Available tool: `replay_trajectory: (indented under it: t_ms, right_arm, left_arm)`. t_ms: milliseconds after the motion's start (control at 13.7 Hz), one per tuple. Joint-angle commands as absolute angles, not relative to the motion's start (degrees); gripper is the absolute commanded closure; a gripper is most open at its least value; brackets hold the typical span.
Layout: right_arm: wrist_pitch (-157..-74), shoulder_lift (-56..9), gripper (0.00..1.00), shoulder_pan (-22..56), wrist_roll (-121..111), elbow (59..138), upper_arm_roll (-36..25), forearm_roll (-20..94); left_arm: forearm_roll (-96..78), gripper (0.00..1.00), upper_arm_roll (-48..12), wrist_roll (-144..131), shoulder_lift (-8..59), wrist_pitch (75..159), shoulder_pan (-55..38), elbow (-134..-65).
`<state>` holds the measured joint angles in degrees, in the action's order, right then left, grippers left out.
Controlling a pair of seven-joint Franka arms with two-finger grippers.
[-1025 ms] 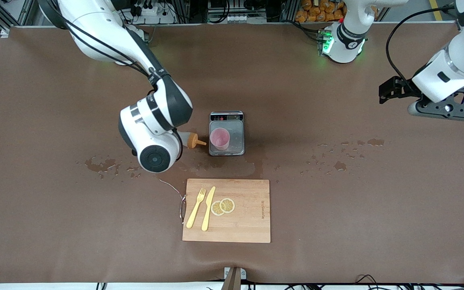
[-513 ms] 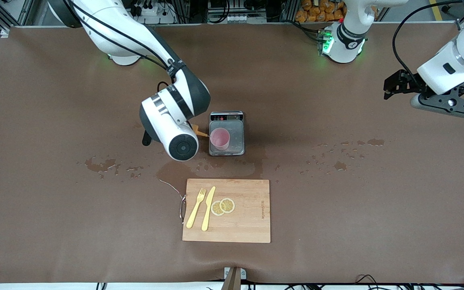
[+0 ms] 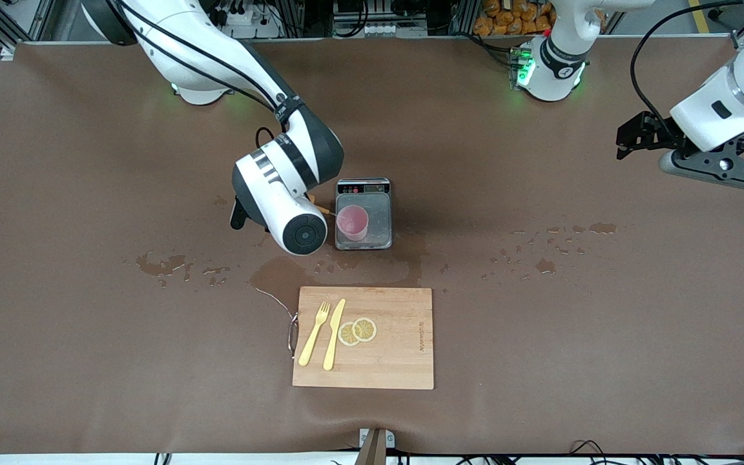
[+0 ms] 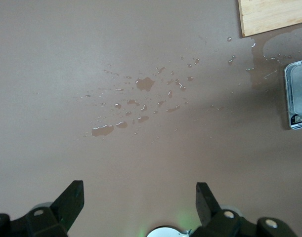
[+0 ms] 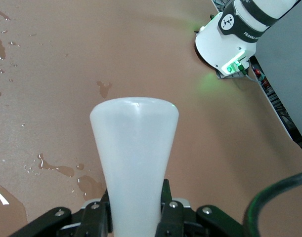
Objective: Add sauce to pink cup with both arms
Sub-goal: 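Tilt the bottle over the pink cup with the right gripper, then carry the bottle back toward its spot with the right gripper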
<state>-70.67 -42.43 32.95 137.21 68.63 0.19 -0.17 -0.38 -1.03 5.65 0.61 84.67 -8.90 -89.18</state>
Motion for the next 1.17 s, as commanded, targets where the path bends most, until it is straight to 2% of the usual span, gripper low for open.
replay_trajectory:
  t_ms: [0, 293, 439, 806, 1099]
  right_arm:
    - [-69.7, -42.98, 0.79, 33.84, 138.43, 67.5, -0.26, -1.41]
    - [-69.61, -42.98, 0.84, 33.84, 138.43, 67.5, -0.26, -1.41]
    - [-69.61, -42.8, 0.94, 33.31, 138.25, 67.5, -0.18, -1.32]
    - [-69.26, -40.09, 0.92, 28.84, 133.69, 67.41, 0.35, 0.52]
    - [-69.61, -34.11, 0.91, 22.25, 126.67, 67.85, 0.18, 6.14]
  left_arm:
    - [0.52, 0.0, -1.23, 5.8, -0.79, 85.17, -8.88, -90.17]
    - [0.7, 0.0, -0.79, 5.54, -0.62, 85.08, -8.79, -89.39]
    - [1.4, 0.0, -0.88, 3.7, -0.09, 85.08, -8.88, -89.38]
    - [2.46, 0.0, -1.32, 3.16, -0.09, 84.99, -8.88, -89.56]
    - [2.46, 0.0, -1.41, 3.16, 0.18, 84.99, -8.96, -89.38]
